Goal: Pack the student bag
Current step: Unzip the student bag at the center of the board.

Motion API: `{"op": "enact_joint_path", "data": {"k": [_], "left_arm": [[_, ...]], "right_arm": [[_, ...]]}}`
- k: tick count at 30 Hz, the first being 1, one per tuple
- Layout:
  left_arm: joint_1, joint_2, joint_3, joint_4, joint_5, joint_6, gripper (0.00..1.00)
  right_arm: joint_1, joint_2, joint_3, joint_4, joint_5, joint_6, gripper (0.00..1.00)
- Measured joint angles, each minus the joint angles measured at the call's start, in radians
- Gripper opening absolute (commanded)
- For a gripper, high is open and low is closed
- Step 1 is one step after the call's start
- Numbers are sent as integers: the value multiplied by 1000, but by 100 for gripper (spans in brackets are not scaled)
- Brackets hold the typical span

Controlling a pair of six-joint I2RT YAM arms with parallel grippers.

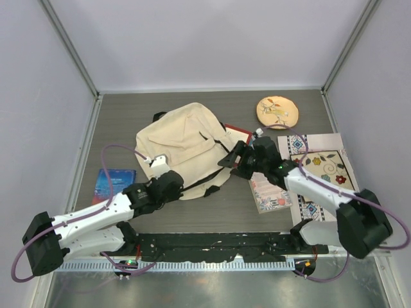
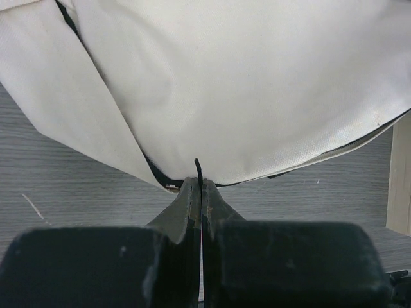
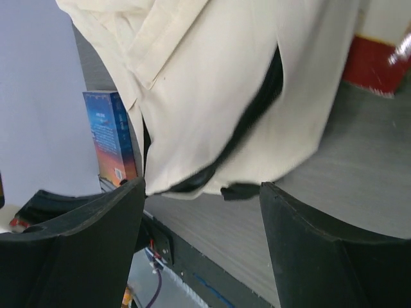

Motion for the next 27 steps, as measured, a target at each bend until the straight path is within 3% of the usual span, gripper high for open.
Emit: {"op": "enact_joint_path", "data": {"k": [7,17,22,25,26,27], "left_arm": [[0,-8,0,24,13,12,0],[0,-9,0,41,36,17,0],[0,-9,0,45,48,18,0],[0,-10,0,45,48,18,0],[0,-10,0,45,49,18,0],[0,-10,0,45,49,18,0]], "right_arm": [[46,-263,-202,-3,32,164,78],[265,-92,-209,189,106,341,80],[307,-3,-159,245,127,385,80],[310,36,-150,277,137,416,71],[310,51,-148,288,142,426,54],[310,68,-146,298,144,437,43]]}}
